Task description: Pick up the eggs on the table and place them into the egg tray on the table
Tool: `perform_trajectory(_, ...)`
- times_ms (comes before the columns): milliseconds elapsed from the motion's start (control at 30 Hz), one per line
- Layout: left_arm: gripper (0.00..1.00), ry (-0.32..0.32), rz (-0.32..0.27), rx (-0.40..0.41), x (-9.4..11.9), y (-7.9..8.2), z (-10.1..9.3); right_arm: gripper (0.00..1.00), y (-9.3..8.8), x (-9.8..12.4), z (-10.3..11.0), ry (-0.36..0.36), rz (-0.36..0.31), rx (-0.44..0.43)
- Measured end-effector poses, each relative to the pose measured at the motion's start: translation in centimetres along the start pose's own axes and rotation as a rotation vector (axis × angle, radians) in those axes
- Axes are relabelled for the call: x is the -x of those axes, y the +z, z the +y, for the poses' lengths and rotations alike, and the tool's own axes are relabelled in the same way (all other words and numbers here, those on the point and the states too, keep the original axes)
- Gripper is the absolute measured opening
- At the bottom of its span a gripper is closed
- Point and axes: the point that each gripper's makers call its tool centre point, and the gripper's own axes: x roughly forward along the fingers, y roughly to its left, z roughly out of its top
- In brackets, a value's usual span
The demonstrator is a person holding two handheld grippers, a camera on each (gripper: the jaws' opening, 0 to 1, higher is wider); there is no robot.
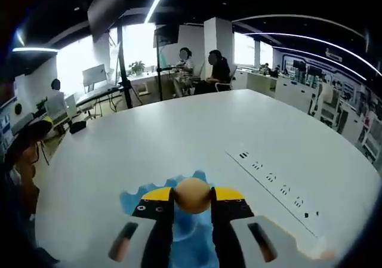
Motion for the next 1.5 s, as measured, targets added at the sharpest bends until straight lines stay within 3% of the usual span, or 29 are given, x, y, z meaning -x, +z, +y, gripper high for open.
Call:
perform_trajectory(500, 0.83, 0.005, -0.012, 0.002, 0.5, 0.3, 0.3, 0.25, 0.8, -2.8, 0.8, 0.015, 0.02, 0.027)
perform_trajectory(1067, 0.83, 0.004, -0.022, 0.004, 0.6, 0.5, 0.2, 0.26, -2.0, -5.1, 0.0, 0.017, 0.096, 0.035)
perform_trajectory(1233, 0.83, 0.002, -0.024, 0.003, 0.7, 0.6, 0.0, 0.26, -1.9, -4.9, 0.2, 0.029, 0.069, 0.013)
perform_trajectory(1500, 0.83, -0.005, -0.025, 0.004, 0.6, 0.5, -0.2, 0.27, -2.0, -5.0, 0.6, 0.051, 0.049, 0.076)
